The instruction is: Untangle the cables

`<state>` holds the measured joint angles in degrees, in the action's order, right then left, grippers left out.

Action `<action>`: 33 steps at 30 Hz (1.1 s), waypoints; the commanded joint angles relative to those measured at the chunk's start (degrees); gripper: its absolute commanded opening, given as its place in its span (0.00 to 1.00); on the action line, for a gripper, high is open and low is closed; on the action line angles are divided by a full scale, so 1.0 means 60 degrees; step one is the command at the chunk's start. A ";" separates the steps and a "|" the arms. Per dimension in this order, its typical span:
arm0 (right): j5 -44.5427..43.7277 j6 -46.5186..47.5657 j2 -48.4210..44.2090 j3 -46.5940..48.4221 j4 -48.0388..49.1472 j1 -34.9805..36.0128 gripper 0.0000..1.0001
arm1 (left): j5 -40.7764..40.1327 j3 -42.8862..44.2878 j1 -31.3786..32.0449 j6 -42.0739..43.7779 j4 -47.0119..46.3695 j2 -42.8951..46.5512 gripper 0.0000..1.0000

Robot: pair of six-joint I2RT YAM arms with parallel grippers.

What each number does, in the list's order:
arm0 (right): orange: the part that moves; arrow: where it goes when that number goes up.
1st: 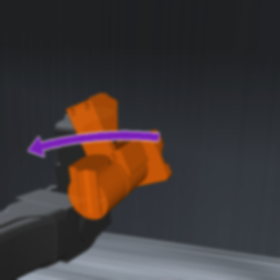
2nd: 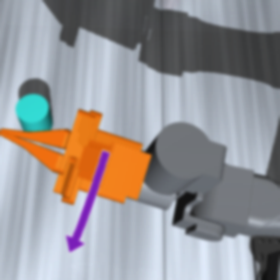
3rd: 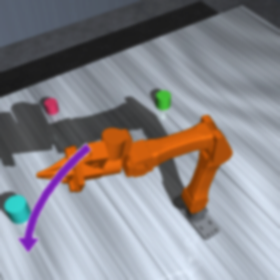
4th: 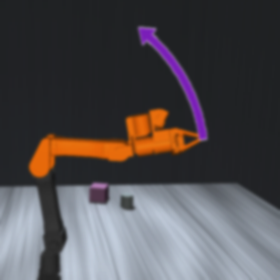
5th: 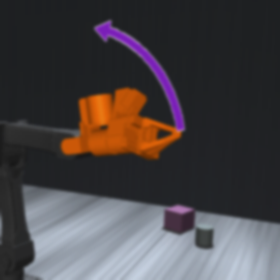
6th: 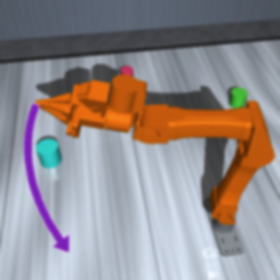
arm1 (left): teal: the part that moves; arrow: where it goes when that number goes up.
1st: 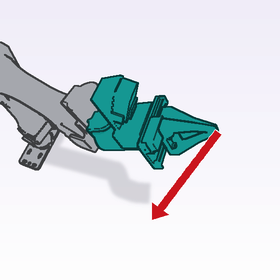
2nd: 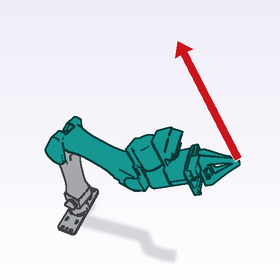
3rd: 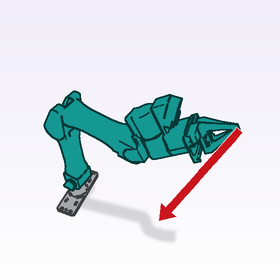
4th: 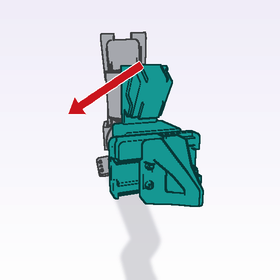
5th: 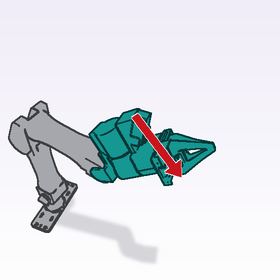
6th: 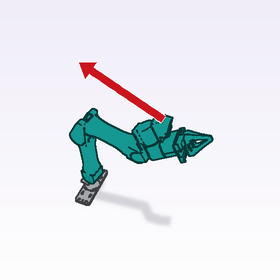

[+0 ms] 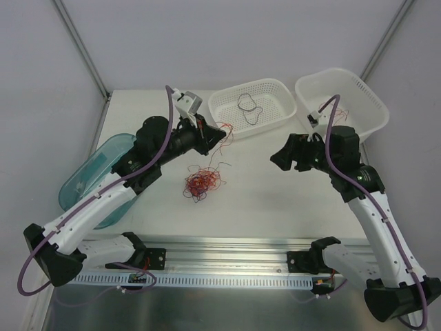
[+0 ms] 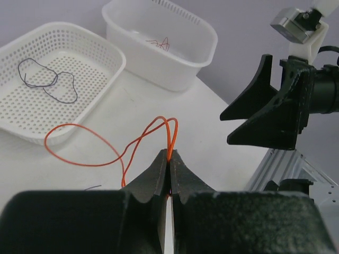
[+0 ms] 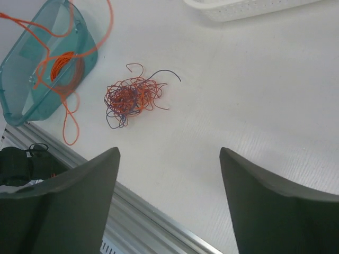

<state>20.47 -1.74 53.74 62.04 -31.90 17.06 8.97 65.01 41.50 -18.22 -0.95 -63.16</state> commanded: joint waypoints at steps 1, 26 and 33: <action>0.0207 0.0231 -0.0444 0.0294 0.0234 -0.0060 0.84 | 0.0176 0.1056 -0.0177 0.0458 0.0100 -0.0226 0.00; 0.0880 0.0612 -0.1412 -0.0628 0.0424 -0.0016 0.97 | -0.3356 0.1792 -0.4040 0.0503 0.3131 0.0445 0.00; 0.1085 0.0612 -0.1266 -0.0658 0.0453 0.0028 0.97 | -0.3604 0.1573 -0.5916 0.0736 0.3864 0.1180 0.00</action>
<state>24.88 1.54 45.93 58.22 -31.51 17.08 -10.68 74.78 9.39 -14.17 20.60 -58.24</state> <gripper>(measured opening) 0.969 0.009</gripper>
